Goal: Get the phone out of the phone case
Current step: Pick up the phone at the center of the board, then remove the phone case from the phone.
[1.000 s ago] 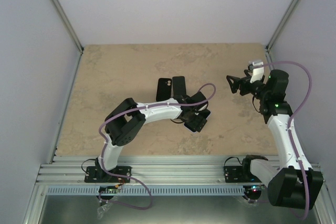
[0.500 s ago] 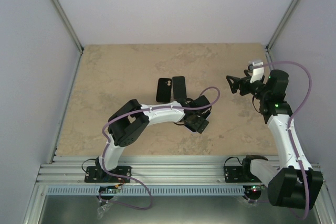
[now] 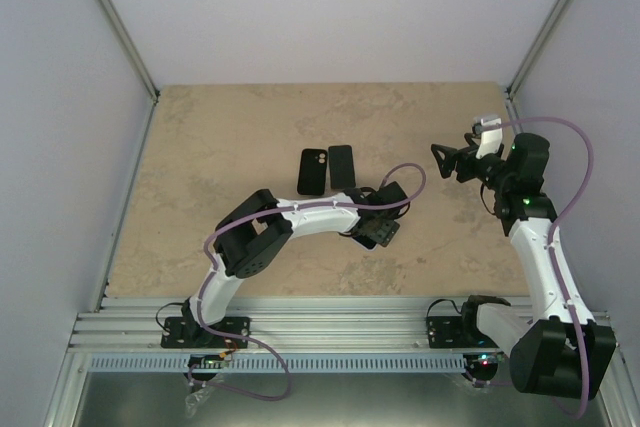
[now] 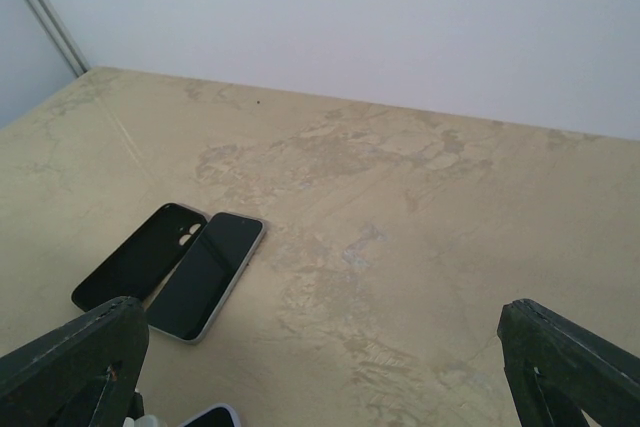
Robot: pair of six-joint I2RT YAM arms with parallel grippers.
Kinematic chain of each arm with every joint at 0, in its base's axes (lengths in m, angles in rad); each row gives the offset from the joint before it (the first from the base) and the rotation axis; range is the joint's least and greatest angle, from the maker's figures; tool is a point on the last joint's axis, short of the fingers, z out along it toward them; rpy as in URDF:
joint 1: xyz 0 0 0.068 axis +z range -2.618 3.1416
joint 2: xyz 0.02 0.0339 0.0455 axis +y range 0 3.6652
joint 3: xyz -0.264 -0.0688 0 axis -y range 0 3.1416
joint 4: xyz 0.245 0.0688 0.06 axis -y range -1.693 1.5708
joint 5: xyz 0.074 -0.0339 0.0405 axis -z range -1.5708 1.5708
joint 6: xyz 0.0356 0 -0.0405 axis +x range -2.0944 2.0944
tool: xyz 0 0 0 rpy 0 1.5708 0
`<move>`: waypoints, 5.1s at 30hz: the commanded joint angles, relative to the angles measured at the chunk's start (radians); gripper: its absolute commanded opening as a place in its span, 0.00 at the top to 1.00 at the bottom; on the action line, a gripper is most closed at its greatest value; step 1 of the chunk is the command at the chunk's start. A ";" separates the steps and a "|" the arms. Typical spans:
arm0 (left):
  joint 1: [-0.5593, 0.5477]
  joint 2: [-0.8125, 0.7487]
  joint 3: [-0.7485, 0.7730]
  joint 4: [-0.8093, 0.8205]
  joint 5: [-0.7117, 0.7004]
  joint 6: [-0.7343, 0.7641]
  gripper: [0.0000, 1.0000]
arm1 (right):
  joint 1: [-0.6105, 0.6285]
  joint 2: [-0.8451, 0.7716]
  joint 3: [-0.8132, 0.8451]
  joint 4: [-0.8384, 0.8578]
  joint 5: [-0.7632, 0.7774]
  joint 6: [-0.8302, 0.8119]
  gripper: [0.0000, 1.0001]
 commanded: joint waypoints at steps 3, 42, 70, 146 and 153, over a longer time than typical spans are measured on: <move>0.051 -0.045 0.006 -0.086 -0.096 0.005 0.45 | -0.007 0.055 0.038 0.000 -0.036 0.039 0.02; 0.181 -0.522 0.078 0.028 -0.204 0.122 0.50 | 0.293 0.379 0.297 0.227 -0.370 0.661 0.19; 0.147 -0.440 0.159 0.017 -0.229 0.111 0.50 | 0.391 0.470 0.262 0.347 -0.403 0.830 0.83; 0.534 -0.853 -0.369 0.373 1.192 0.166 0.33 | 0.337 0.298 0.243 0.927 -0.744 1.044 0.99; 0.534 -0.842 -0.369 0.387 1.176 0.136 0.37 | 0.339 0.296 0.245 0.936 -0.747 1.050 0.99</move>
